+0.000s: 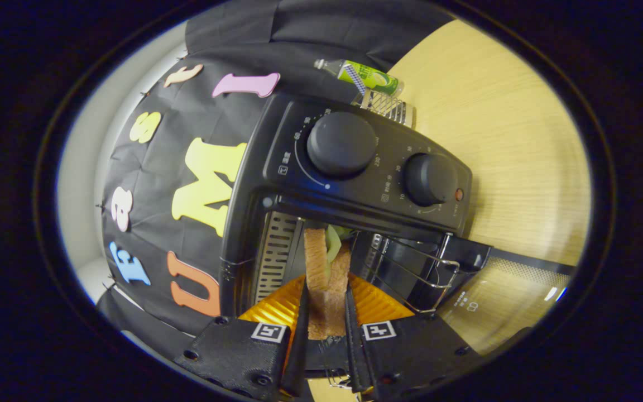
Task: Open the toaster oven, put the food inside, and close the toaster oven door.
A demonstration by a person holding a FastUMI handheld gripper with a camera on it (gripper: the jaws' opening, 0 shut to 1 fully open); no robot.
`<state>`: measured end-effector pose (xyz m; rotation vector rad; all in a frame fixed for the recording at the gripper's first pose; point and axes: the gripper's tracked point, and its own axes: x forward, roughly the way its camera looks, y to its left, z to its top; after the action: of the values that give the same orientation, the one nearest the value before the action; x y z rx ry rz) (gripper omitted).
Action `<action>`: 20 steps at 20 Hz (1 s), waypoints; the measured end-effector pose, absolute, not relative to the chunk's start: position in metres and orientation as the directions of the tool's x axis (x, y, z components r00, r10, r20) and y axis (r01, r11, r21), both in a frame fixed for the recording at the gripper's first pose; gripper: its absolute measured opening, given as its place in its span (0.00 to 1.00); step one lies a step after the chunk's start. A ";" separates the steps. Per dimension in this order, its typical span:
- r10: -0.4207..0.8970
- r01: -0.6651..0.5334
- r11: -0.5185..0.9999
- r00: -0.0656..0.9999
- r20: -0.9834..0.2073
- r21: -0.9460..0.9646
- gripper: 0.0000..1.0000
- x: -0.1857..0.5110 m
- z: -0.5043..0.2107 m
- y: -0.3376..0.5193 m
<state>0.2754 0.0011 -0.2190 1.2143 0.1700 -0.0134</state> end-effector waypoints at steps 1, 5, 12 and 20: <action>0.081 0.104 0.363 0.986 -0.143 0.926 0.36 0.277 -0.220 0.002; 0.124 0.101 0.423 0.978 -0.168 0.900 0.39 0.281 -0.228 0.018; 0.146 0.109 0.630 0.956 -0.255 0.769 0.54 0.281 -0.237 0.033; 0.084 0.072 0.900 0.939 -0.335 0.429 0.77 0.278 -0.247 0.045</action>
<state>0.2777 0.0450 -0.2472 0.4524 0.3553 0.0065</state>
